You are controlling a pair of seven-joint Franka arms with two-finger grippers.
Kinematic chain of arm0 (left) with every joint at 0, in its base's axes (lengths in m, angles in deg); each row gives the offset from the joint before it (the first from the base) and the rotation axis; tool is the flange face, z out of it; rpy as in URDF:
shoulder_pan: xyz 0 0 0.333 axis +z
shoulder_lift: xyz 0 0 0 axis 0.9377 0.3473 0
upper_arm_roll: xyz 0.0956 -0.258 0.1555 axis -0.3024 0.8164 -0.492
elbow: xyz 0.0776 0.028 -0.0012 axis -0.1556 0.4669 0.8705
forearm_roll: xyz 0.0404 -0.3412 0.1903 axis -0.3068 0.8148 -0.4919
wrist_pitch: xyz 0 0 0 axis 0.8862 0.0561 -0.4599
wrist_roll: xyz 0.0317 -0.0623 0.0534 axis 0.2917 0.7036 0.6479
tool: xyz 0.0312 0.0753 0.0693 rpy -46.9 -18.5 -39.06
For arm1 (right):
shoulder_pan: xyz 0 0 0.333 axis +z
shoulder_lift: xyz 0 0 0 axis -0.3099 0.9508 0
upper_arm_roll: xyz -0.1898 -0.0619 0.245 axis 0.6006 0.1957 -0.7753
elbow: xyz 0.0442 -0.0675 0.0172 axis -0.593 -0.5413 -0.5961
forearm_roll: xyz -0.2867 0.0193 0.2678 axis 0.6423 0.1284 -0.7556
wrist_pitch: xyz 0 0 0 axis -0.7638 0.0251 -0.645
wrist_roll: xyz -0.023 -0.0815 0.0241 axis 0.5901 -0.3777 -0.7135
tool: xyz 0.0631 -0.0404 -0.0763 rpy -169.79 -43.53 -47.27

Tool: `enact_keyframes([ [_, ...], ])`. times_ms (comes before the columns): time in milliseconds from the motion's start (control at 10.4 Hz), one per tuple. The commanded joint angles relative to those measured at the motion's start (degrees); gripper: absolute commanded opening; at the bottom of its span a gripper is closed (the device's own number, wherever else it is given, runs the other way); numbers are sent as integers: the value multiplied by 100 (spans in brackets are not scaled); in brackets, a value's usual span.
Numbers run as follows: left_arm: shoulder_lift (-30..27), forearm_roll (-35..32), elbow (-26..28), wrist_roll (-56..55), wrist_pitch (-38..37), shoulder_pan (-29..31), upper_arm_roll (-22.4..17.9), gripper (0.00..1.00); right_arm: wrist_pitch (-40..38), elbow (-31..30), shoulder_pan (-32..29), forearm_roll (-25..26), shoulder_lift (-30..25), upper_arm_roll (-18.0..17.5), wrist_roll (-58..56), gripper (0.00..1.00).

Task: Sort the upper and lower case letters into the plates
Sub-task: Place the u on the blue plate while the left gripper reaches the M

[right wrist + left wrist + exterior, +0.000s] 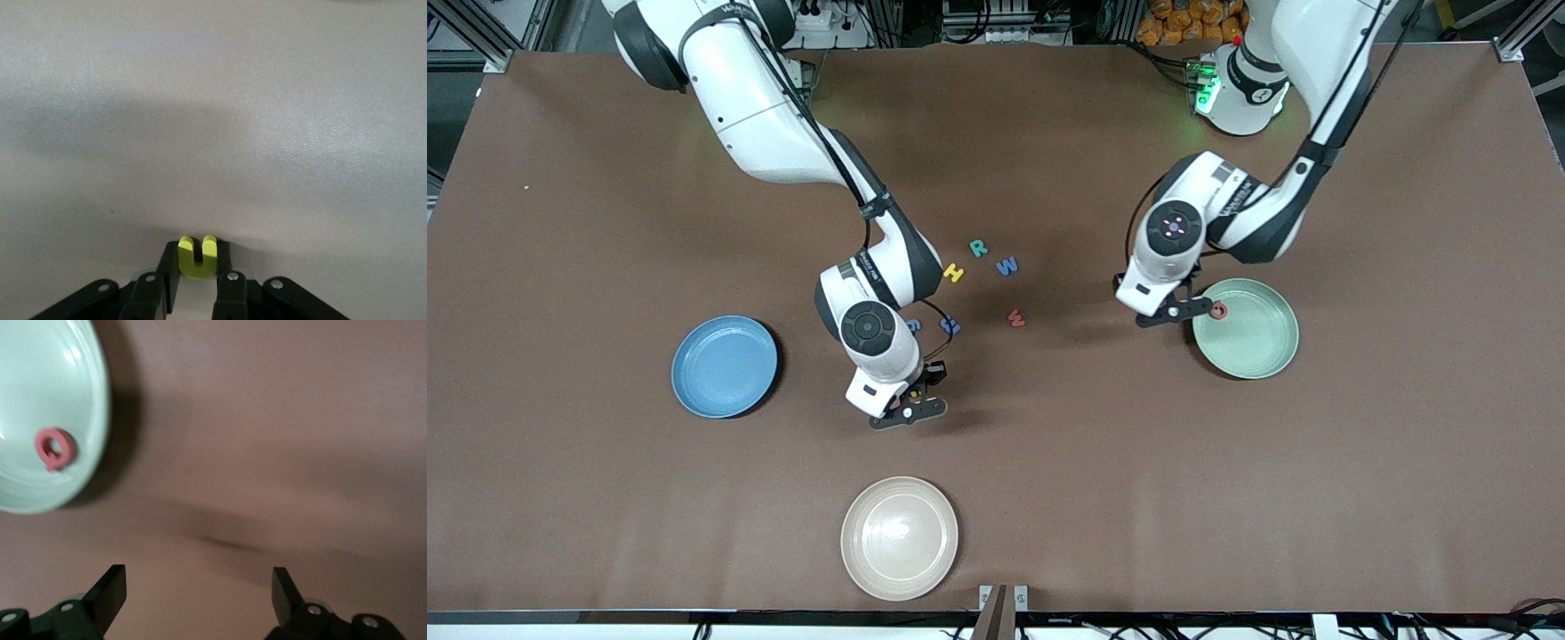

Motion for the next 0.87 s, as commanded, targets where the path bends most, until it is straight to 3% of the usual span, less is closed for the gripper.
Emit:
enact_keyframes([
  [0, 207, 133, -261, -1227, -4, -648, -12, 100, -25, 111, -201, 88, -56, -20, -41, 0],
  [193, 689, 220, -716, -2440, -4, -1054, -12, 100, -130, 68, -534, 44, -275, 68, -715, 0],
  [386, 1033, 361, -1218, -3409, -4, -1432, -12, 99, -769, 14, -999, 53, -556, 77, -1313, 0],
  [772, 1157, 660, -1492, -4274, 328, -2057, -21, 99, -1395, -82, -1940, 44, -830, 77, -2789, 0],
])
